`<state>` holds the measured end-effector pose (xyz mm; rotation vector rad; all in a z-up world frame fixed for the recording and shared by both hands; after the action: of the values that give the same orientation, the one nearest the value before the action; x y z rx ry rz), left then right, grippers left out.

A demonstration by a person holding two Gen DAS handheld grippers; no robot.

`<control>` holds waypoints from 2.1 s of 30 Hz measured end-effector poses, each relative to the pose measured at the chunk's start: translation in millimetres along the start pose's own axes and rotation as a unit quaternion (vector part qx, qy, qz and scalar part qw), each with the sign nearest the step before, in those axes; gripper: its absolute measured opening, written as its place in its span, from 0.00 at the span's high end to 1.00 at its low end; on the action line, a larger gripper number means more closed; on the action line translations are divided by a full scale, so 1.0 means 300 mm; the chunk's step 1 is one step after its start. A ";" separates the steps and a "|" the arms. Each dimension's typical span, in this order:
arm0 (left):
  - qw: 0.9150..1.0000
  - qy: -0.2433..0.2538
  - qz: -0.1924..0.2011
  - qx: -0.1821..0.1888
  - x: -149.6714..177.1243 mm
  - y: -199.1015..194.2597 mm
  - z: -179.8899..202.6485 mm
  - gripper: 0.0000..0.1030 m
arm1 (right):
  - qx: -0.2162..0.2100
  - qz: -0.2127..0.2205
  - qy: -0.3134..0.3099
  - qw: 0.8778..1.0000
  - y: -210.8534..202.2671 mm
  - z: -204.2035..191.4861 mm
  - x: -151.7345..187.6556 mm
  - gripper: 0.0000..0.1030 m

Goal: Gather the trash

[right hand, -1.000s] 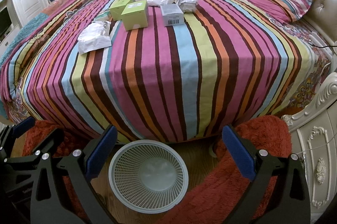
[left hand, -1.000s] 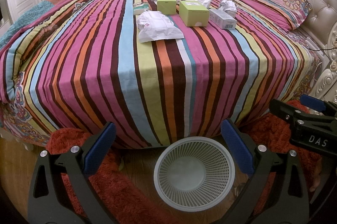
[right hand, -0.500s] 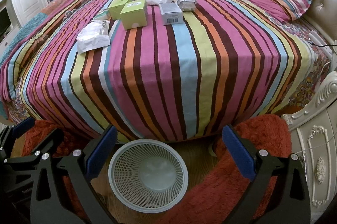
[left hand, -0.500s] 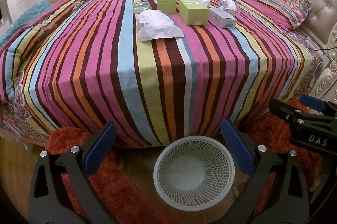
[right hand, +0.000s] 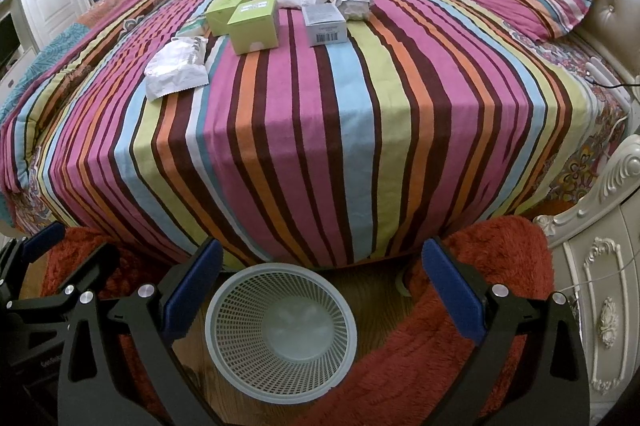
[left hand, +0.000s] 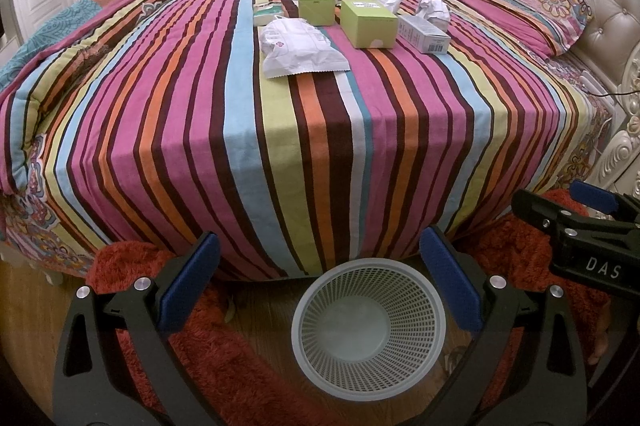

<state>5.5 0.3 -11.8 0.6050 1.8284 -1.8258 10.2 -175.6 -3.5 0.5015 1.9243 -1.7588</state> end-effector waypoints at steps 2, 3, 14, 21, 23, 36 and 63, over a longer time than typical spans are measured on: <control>1.000 -0.002 -0.001 0.000 0.000 0.001 0.000 0.06 | 0.001 0.001 0.000 1.000 -0.001 0.001 0.000 0.07; 1.000 -0.003 -0.002 0.001 0.000 0.002 -0.001 0.06 | 0.002 0.001 0.000 1.000 -0.002 0.001 0.001 0.07; 0.999 -0.025 -0.023 0.016 0.005 0.045 -0.019 0.06 | 0.008 0.000 -0.004 1.000 0.013 -0.007 -0.015 0.07; 0.999 -0.043 -0.023 0.008 -0.026 0.069 -0.056 0.06 | 0.009 0.005 -0.012 1.000 0.029 -0.009 -0.034 0.07; 0.999 -0.043 -0.019 0.004 -0.035 0.071 -0.064 0.06 | 0.010 0.007 -0.019 1.000 0.036 -0.014 -0.040 0.07; 0.999 -0.047 -0.014 0.006 -0.152 0.137 -0.083 0.06 | 0.007 0.040 -0.026 0.999 0.082 -0.014 -0.124 0.07; 0.995 -0.104 -0.004 -0.009 -0.522 0.419 -0.098 0.06 | -0.004 0.076 -0.011 0.997 0.287 0.046 -0.476 0.07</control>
<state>205.6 35.2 -14.0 0.3853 1.7089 -1.8024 177.0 -172.6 7.4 0.6066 1.8275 -1.6521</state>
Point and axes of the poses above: each gripper's, at about its wrist camera, not at the fingertips, and y roughly the way its jaws point, z to its right, x to its underside, the point moved 1 cm from there along y, roughly the way its jaws point
